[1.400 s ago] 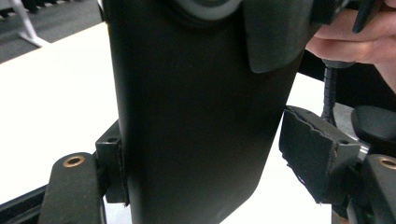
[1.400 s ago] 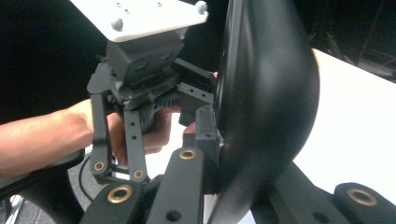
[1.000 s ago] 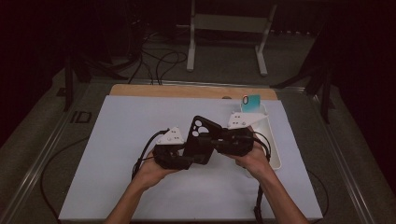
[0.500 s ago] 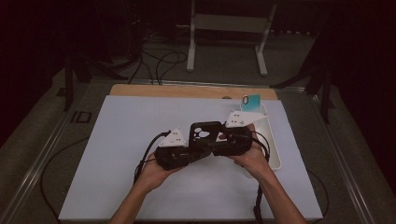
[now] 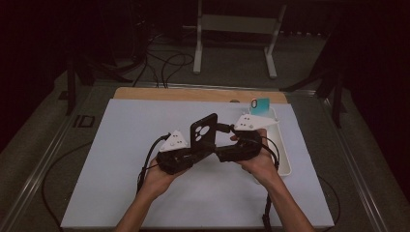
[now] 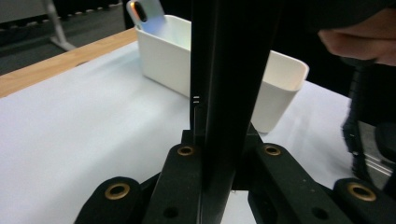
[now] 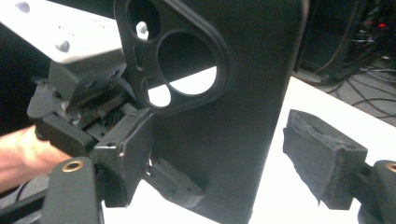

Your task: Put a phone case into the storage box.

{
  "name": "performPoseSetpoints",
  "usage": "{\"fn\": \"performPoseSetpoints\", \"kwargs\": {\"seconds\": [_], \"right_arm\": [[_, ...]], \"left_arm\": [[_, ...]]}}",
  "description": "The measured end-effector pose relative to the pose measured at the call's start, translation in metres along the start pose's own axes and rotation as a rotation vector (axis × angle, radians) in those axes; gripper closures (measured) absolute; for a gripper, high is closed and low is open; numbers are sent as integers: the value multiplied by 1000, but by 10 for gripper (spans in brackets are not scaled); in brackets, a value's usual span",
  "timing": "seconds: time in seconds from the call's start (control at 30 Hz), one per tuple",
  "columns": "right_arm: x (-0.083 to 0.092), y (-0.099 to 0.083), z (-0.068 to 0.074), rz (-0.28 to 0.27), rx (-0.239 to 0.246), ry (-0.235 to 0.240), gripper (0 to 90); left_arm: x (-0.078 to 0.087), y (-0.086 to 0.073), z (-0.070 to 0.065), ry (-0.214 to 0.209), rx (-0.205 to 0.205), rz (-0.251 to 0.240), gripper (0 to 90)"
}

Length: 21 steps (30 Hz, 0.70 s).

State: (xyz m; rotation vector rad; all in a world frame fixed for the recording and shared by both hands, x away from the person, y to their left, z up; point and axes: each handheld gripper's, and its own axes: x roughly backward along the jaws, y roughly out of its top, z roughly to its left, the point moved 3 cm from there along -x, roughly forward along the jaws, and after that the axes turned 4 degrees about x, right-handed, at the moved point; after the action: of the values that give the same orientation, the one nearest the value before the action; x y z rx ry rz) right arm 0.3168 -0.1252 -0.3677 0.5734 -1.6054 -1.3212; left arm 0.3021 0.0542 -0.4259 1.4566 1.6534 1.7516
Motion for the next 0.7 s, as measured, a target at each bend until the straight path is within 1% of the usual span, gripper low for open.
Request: {"fn": "performPoseSetpoints", "kwargs": {"seconds": [0.07,0.13,0.17,0.23,0.27,0.33,0.4,0.53,0.6,0.7], "right_arm": [[0,1,1,-5,2,-17,215],[0,1,2,-4,-8,-46,184],[0,2,2,-4,-6,-52,180],[0,2,3,-5,-13,-61,165],[-1,3,4,-13,-30,-84,161],[-1,4,4,-15,-31,-95,152],[-2,6,6,-29,-40,-100,149],[-5,9,9,-33,-54,-105,142],[-7,11,10,-38,-52,-106,142],[-10,15,12,-49,-60,-124,140]], "left_arm": [[-1,-1,1,15,5,3,854],[-1,-2,2,26,12,5,854],[-1,-3,3,37,14,3,854],[-1,-3,3,42,18,3,854],[-1,-3,3,53,21,2,853],[-2,-4,3,59,23,4,853],[-3,-4,3,69,23,1,853],[-6,-5,2,69,26,4,854],[-7,-6,1,71,24,8,853],[-9,-6,-1,68,24,8,853]]}}
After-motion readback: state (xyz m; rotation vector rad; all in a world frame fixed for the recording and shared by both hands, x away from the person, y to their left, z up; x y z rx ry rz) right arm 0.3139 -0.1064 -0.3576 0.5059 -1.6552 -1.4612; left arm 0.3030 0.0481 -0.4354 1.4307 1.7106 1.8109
